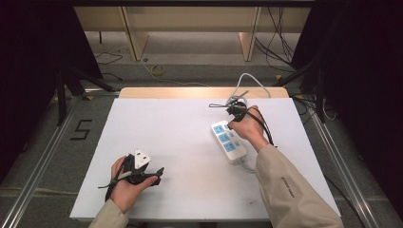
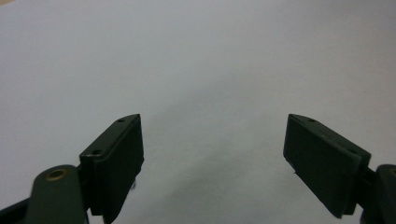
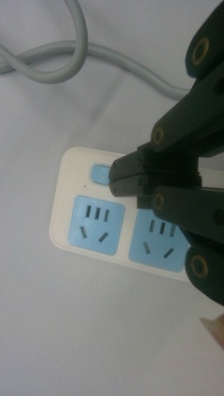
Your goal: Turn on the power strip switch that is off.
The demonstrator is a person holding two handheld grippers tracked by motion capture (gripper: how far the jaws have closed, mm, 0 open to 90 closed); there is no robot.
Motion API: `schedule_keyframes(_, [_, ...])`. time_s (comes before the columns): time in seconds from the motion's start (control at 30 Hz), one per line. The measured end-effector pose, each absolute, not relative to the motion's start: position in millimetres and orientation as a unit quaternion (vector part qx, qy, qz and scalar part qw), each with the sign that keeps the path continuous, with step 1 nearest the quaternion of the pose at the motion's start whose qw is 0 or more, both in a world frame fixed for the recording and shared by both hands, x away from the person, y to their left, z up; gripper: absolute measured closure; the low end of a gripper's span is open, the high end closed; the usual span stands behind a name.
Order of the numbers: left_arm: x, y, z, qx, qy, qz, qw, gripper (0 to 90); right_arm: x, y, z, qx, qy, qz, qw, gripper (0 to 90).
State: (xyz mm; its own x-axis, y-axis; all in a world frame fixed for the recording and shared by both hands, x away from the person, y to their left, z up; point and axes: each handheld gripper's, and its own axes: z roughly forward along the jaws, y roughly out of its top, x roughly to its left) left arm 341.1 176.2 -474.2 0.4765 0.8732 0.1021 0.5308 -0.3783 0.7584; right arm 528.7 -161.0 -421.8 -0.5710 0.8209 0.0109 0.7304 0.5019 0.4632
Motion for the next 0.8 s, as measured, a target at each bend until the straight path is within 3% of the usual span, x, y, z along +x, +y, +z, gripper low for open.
schedule_keyframes(0.8, [340.6,177.7,-473.9,0.79,0.446,0.254,0.336,20.0,540.6,-157.5,-424.4,0.457,0.858,0.208,0.109,90.0])
